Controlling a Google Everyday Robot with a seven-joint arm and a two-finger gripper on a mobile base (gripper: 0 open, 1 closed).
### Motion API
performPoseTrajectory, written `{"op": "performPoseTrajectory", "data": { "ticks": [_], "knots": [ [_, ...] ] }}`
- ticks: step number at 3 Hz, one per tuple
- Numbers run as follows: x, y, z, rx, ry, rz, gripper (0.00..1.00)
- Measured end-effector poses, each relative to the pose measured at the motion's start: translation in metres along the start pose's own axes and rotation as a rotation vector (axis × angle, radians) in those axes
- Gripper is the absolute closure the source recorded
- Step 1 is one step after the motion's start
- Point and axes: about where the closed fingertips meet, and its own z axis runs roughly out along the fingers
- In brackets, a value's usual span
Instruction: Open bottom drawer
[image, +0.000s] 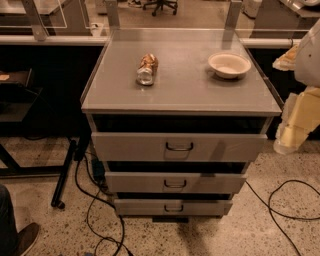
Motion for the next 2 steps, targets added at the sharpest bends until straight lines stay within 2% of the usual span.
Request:
{"op": "performPoseTrajectory", "data": {
  "ticks": [1,2],
  "knots": [
    [0.0,0.0,0.0,0.0,0.0,0.0,0.0],
    [0.004,0.013,0.014,0.0,-0.001,-0.016,0.0]
  ]
}}
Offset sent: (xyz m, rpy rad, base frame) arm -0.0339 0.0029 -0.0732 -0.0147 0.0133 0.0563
